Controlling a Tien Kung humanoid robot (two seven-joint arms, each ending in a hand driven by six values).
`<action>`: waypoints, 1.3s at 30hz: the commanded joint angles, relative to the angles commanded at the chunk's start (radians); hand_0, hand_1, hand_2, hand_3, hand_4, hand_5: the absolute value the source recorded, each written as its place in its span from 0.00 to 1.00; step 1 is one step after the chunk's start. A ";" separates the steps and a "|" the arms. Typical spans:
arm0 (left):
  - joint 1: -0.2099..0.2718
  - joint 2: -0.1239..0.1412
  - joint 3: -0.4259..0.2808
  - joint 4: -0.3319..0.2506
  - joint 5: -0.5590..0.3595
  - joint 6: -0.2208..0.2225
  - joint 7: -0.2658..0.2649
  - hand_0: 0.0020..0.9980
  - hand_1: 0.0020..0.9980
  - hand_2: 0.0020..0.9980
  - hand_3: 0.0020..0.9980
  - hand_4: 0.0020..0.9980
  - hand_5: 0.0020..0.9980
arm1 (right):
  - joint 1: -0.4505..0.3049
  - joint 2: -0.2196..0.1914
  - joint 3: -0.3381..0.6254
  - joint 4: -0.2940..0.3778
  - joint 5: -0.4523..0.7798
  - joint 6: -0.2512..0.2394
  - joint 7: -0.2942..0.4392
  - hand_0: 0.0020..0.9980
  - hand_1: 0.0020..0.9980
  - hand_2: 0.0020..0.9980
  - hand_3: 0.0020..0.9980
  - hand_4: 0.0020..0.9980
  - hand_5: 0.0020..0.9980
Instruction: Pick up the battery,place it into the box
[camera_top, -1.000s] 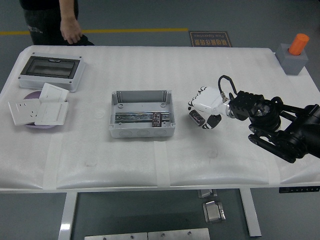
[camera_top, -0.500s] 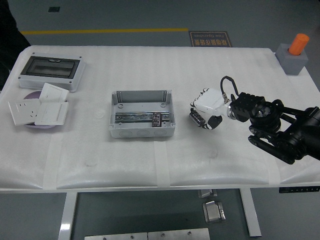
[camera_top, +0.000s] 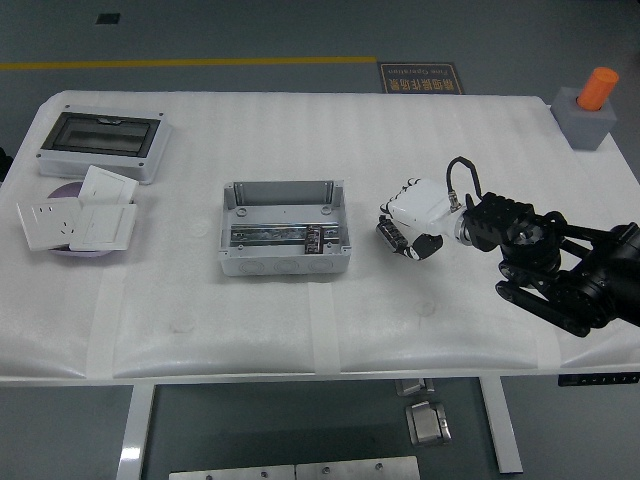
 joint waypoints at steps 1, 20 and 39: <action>0.001 -0.001 -0.001 0.000 0.001 0.000 0.001 0.62 0.64 0.44 0.58 0.40 0.40 | 0.000 -0.011 -0.025 0.014 0.022 -0.030 -0.022 0.84 0.68 0.65 0.67 0.21 0.12; 0.020 -0.009 -0.012 0.000 0.000 -0.001 0.009 0.62 0.64 0.44 0.58 0.41 0.40 | -0.163 0.076 0.329 0.233 -0.056 -0.219 -0.132 0.81 0.66 0.63 0.62 0.19 0.11; 0.021 -0.012 -0.030 0.000 0.011 -0.005 0.017 0.62 0.64 0.44 0.58 0.41 0.40 | -0.181 0.140 0.362 0.176 -0.015 -0.154 -0.145 1.00 0.90 0.92 1.00 0.97 0.54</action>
